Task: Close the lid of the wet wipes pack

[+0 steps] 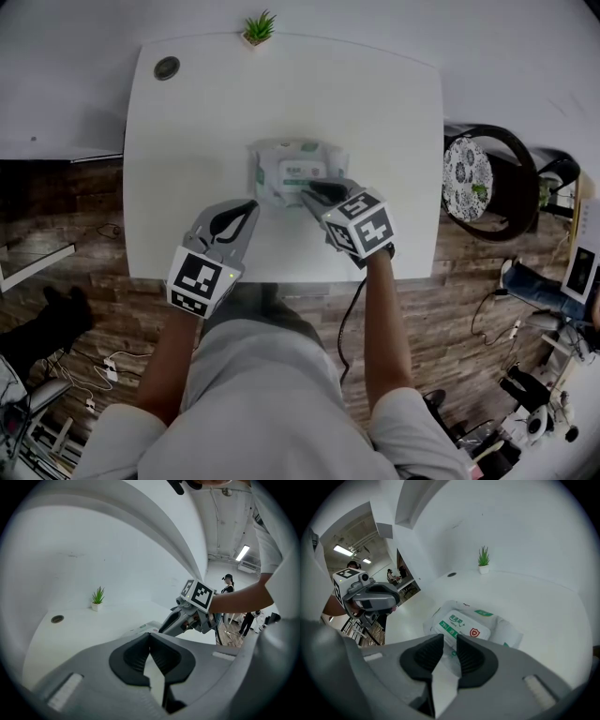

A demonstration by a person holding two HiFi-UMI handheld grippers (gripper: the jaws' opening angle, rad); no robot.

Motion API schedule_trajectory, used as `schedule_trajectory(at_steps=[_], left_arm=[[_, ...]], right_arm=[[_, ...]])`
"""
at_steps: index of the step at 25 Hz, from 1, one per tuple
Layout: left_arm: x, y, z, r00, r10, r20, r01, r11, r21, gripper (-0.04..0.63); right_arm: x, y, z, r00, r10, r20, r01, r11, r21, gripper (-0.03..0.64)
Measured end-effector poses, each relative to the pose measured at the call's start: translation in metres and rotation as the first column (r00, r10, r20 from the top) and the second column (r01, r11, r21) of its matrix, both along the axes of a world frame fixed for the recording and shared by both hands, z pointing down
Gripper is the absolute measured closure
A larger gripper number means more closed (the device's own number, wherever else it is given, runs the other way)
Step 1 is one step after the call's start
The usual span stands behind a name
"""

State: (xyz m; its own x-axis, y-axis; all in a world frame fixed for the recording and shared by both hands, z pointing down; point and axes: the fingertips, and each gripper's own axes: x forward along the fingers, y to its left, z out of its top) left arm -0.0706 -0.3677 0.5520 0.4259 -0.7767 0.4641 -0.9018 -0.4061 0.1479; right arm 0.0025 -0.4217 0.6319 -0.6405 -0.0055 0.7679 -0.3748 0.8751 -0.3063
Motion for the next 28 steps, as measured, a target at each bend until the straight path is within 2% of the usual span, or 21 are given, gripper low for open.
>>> schedule_trajectory(at_steps=[7,11,20,28], left_arm=[[-0.002,-0.001,0.005,1.0,-0.001,-0.004,0.001,1.0,-0.01,0.597],[-0.003,-0.002,0.005,1.0,0.003,-0.007,-0.003,1.0,-0.012,0.597],[-0.006,-0.004,0.009,1.0,0.007,-0.012,-0.008,1.0,-0.018,0.597],[-0.01,-0.003,0.009,1.0,0.011,-0.012,-0.011,1.0,-0.02,0.597]], right_arm=[[-0.001,-0.001,0.006,0.999,0.015,-0.028,-0.015,1.0,-0.012,0.523],[0.0,-0.005,0.008,0.998,0.032,-0.06,-0.032,0.999,0.005,0.561],[-0.001,-0.005,0.011,0.995,0.02,-0.1,-0.019,1.0,0.01,0.561],[-0.006,-0.003,0.01,0.982,0.007,-0.19,-0.001,0.999,0.035,0.561]])
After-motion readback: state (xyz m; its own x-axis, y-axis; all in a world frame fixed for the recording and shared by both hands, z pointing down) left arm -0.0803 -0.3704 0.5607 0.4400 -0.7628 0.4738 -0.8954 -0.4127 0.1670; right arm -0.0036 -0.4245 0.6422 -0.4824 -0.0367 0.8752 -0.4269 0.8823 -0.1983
